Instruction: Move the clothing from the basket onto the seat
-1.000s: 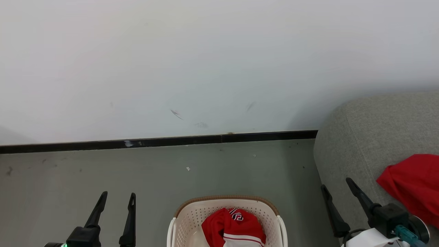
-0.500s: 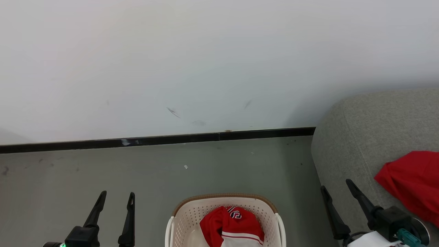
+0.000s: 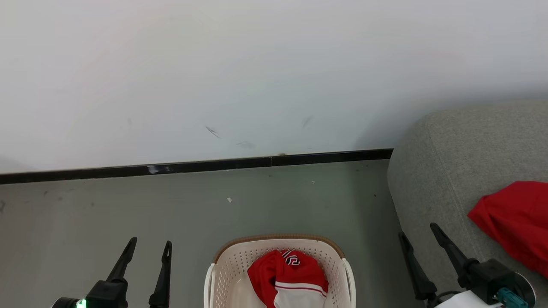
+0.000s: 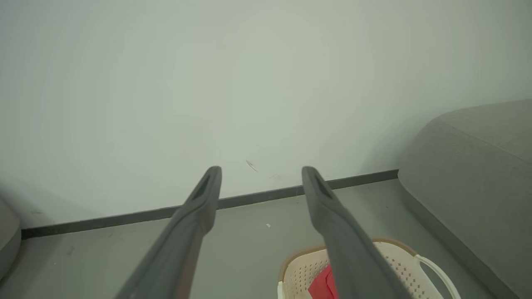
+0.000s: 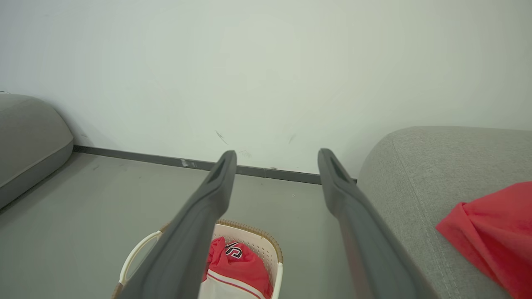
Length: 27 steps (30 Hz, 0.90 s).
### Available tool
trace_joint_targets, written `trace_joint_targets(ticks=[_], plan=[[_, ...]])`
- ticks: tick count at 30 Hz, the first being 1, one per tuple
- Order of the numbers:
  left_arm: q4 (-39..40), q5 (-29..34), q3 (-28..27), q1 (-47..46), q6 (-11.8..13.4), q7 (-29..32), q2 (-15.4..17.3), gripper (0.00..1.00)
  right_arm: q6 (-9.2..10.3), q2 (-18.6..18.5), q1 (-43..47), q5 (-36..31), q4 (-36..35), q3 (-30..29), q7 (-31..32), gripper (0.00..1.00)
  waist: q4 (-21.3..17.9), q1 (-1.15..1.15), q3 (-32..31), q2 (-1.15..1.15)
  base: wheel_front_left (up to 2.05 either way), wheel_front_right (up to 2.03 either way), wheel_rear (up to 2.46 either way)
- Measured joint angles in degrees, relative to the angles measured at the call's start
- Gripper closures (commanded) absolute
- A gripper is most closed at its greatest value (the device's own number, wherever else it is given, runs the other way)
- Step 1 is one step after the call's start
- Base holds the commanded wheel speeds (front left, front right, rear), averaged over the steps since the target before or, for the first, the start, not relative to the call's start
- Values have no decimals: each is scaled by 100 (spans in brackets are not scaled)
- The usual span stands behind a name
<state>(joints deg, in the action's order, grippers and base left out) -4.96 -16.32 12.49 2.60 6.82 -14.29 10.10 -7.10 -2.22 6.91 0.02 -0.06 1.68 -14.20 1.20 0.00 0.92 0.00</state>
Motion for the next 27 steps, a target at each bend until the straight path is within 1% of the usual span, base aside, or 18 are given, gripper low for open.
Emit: trace_joint_targets(ticks=[5,10,15,17,21,23,25,27], plan=[[-193,137,167,-249,-116,70,100,0,0,1,-3,-12,-138,-52,0,0,-24,0,116,0,0,0,0],[-475,223,509,-549,-352,268,89,0,0,2,-1,-98,-253,-146,0,0,-64,0,265,0,0,0,0],[-824,291,891,-817,-581,438,-31,0,0,4,4,-205,-389,-363,0,0,-123,0,441,0,0,0,0],[-977,297,1014,-927,-647,475,-120,0,0,5,25,-255,-487,-436,0,0,-152,0,521,0,0,0,0],[-1294,417,1187,-1151,-786,573,-191,0,0,7,53,-260,-601,-537,0,0,-216,0,694,0,0,0,0],[-1438,487,1278,-1245,-812,622,-259,0,0,8,113,-260,-683,-610,0,0,-252,0,784,0,0,0,0],[-1573,539,1388,-1347,-900,654,-307,0,0,8,111,-260,-737,-659,0,0,-291,0,881,0,0,0,0],[-1651,557,1427,-1408,-907,667,-325,0,0,8,110,-260,-777,-669,0,0,-311,0,931,0,0,0,0]])
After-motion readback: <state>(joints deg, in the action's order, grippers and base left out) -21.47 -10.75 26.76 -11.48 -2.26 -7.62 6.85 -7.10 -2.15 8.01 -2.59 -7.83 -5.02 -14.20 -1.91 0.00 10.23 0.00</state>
